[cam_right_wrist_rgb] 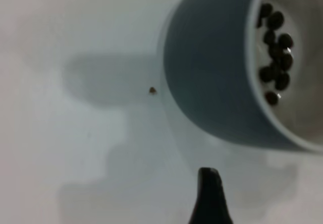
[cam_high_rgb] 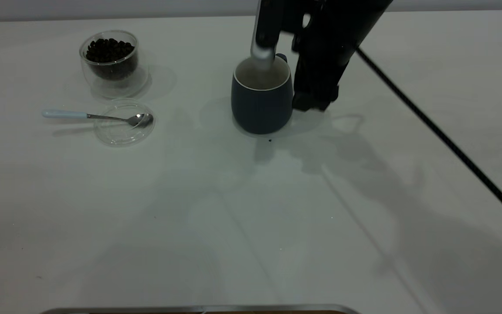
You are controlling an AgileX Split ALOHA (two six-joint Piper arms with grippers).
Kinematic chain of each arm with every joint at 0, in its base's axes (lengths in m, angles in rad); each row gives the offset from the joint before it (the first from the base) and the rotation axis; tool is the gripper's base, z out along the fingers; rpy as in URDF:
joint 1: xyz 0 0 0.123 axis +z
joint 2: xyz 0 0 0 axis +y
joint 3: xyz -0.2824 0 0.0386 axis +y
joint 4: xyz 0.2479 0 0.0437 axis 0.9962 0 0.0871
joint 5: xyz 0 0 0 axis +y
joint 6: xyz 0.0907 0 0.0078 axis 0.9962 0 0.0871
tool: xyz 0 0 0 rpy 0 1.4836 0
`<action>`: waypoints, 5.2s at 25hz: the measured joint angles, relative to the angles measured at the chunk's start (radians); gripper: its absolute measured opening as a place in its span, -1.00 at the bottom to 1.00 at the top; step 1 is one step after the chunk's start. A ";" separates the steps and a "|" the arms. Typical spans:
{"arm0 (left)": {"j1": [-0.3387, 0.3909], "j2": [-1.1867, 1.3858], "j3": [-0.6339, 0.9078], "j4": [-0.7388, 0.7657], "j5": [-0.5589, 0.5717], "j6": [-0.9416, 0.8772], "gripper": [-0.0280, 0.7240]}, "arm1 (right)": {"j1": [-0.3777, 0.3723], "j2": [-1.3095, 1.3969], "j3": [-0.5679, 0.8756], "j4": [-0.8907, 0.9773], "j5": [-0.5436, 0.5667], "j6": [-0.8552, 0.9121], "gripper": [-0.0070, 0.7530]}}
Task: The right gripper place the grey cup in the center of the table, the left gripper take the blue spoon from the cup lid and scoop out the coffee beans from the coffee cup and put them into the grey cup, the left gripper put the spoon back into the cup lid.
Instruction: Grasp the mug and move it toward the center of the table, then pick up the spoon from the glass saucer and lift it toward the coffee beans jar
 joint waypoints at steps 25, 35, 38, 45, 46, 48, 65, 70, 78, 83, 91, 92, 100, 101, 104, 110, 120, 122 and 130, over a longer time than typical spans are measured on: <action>0.000 0.000 0.000 0.000 0.000 0.000 0.64 | -0.064 -1.287 0.164 -0.131 0.948 0.795 0.57; 0.000 0.000 0.000 0.000 0.000 0.000 0.64 | -0.064 -1.477 0.543 -0.124 0.948 0.886 0.57; 0.000 0.000 0.000 0.000 0.000 0.000 0.64 | -0.080 -1.513 0.616 -0.110 0.948 0.886 0.57; 0.000 0.000 0.000 0.000 0.001 0.000 0.64 | -0.248 -1.842 0.774 -0.098 0.865 0.886 0.57; 0.000 0.000 0.000 0.000 0.001 0.000 0.64 | -0.274 -1.895 0.793 -0.098 0.856 0.886 0.57; 0.000 0.000 0.000 0.000 0.001 0.000 0.64 | -0.318 -1.980 0.830 -0.100 0.850 0.886 0.57; 0.000 0.000 0.000 0.000 0.002 0.000 0.64 | -0.450 -2.300 0.918 -0.073 0.824 0.886 0.57; 0.000 0.000 0.000 0.000 0.002 0.000 0.64 | -0.463 -2.302 0.918 -0.071 0.826 0.882 0.57; 0.000 0.000 0.000 0.000 0.002 0.000 0.64 | -0.466 -2.302 0.918 -0.071 0.857 0.878 0.57; 0.000 0.000 0.000 0.000 0.002 0.000 0.64 | -0.466 -2.302 0.918 -0.070 0.863 0.860 0.57; 0.000 0.000 0.000 0.000 0.002 0.000 0.64 | -0.466 -2.302 0.918 -0.071 0.863 0.856 0.57; 0.000 0.000 0.000 0.000 0.002 0.000 0.64 | -0.466 -2.302 0.918 -0.071 0.863 0.856 0.57; 0.000 0.000 0.000 0.000 0.002 0.000 0.64 | -0.466 -2.302 0.918 -0.071 0.863 0.856 0.57; 0.000 0.000 0.000 0.000 0.002 0.000 0.64 | -0.466 -2.302 0.918 -0.071 0.863 0.856 0.57; 0.000 0.000 0.000 0.000 0.002 0.000 0.64 | -0.466 -2.302 0.918 -0.071 0.863 0.856 0.57; 0.000 0.000 0.000 0.000 0.002 0.000 0.64 | -0.466 -2.302 0.918 -0.071 0.863 0.856 0.57; 0.000 0.222 -0.056 -0.006 -0.174 -0.054 0.70 | -0.466 -2.302 0.918 -0.071 0.863 0.856 0.57; 0.000 0.362 -0.093 -0.023 -0.242 -0.047 0.78 | -0.466 -2.302 0.918 -0.071 0.863 0.856 0.57; 0.000 0.972 -0.348 -0.282 -0.416 0.163 0.97 | -0.468 -2.302 0.918 -0.071 0.863 0.856 0.57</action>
